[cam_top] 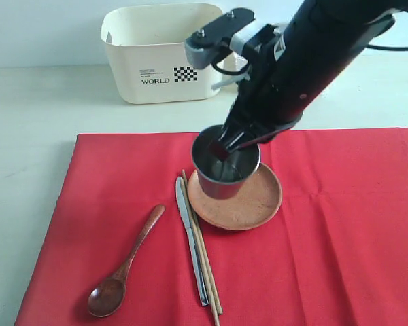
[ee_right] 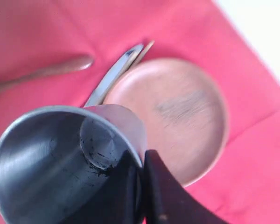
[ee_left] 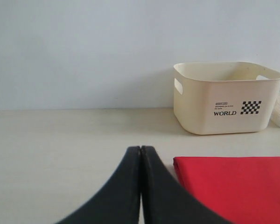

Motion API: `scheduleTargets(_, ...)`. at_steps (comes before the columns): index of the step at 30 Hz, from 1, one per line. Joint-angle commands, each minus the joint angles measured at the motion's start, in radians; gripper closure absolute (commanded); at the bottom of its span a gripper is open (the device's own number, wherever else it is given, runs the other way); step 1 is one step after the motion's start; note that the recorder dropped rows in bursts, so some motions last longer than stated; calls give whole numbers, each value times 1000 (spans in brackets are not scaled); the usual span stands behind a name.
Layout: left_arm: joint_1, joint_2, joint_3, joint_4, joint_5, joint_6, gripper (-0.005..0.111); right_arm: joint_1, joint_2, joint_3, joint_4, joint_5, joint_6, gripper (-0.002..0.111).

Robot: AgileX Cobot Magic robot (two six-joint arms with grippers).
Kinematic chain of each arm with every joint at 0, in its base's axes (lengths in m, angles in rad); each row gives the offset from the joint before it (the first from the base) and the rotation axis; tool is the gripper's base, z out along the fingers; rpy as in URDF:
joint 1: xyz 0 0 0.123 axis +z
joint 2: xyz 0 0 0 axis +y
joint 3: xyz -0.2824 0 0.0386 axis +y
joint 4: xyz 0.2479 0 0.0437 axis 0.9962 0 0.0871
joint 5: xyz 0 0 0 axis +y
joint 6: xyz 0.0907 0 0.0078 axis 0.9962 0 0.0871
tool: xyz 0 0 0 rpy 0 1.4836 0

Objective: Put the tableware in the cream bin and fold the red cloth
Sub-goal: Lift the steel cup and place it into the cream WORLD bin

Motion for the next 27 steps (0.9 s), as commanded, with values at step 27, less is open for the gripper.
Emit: scheduleTargets(27,-8,-7,3,-12,-2,-3,106,-197,323,-382,-131,-545,100,108)
